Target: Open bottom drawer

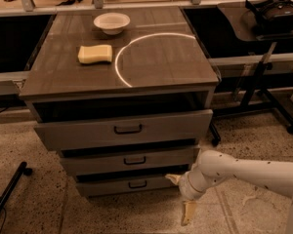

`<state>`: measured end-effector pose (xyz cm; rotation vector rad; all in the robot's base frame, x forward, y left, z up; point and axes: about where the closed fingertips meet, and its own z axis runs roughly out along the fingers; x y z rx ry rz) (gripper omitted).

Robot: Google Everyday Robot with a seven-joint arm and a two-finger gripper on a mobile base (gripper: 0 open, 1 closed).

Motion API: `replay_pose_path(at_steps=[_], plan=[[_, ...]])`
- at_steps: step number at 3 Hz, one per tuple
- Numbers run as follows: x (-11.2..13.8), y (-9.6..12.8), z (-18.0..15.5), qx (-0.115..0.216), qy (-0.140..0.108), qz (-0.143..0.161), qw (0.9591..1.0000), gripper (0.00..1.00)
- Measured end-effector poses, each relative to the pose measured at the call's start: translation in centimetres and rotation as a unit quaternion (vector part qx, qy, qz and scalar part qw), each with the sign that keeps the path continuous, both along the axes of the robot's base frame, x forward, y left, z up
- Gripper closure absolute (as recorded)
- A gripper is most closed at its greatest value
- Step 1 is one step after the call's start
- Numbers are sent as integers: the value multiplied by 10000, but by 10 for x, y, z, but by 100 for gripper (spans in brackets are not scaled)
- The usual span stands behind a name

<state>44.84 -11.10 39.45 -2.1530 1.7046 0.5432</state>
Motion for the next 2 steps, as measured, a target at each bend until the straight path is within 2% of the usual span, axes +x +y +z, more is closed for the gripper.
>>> replay_pose_path(at_steps=[1, 2], plan=[[7, -12, -33, -52, -26, 31, 10000, 0], [28, -26, -96, 90, 93, -41, 9999, 0]])
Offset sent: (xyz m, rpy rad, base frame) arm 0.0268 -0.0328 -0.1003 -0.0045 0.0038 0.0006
